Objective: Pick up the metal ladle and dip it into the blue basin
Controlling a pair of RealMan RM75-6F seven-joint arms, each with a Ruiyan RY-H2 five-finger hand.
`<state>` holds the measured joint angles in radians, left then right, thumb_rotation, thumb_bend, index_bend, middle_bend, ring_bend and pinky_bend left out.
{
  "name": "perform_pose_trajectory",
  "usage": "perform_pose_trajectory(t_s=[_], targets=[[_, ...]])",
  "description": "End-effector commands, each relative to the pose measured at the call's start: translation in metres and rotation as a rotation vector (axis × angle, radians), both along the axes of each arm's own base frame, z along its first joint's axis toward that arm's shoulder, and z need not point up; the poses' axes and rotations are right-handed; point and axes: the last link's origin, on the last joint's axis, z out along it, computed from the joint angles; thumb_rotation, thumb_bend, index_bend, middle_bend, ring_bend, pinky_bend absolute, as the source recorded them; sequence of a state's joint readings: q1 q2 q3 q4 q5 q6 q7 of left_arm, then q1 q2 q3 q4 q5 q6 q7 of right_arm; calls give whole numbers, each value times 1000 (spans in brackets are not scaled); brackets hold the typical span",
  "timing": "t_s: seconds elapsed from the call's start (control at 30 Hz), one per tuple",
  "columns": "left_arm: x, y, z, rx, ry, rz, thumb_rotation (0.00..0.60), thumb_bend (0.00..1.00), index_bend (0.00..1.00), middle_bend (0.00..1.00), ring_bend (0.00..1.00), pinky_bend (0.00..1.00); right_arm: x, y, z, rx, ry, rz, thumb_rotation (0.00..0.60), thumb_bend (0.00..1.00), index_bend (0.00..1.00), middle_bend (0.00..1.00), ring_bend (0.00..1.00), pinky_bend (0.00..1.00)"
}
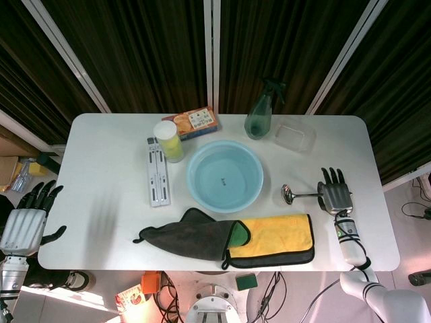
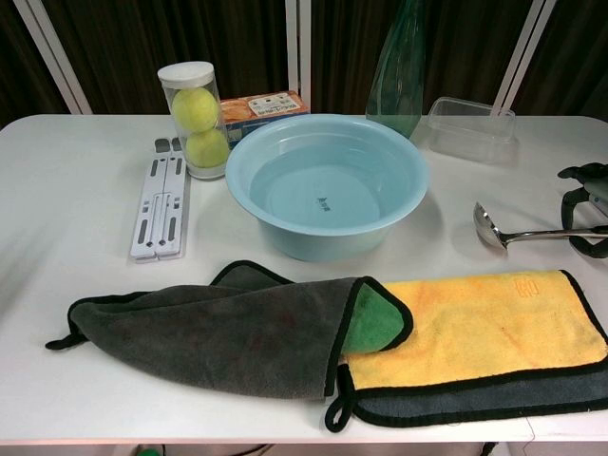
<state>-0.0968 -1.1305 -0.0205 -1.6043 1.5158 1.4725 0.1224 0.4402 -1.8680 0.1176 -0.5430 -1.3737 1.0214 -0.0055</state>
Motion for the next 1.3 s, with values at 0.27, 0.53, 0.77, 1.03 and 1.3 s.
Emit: perform_pose_trajectory(t_s=[0.27,0.53,0.77,1.03,1.3], targets=[[-2,1,3,8,-6,6,600,142,117,43,20,184,0,0,-1,4,3,-3,600,416,532,56,0,0],[-2,0,3,3,-10,6,600,142,117,42,20,184,2,1,1,-22,-26,9,600,434,610,84,0,0],[-2,0,3,-9,-15,9,600,142,116,42,20,183,8,6,12,-54,-111,58,600,443,688,200,0,0],[-2,0,2,-14,-15,9,600,142,116,42,20,183,20,15,32,-100,-269,101,600,460,752,325,29,27],[-1,0,1,-18,-17,10,600,142,117,42,20,184,33,26,52,-127,-402,111,600,478,806,388,116,146]])
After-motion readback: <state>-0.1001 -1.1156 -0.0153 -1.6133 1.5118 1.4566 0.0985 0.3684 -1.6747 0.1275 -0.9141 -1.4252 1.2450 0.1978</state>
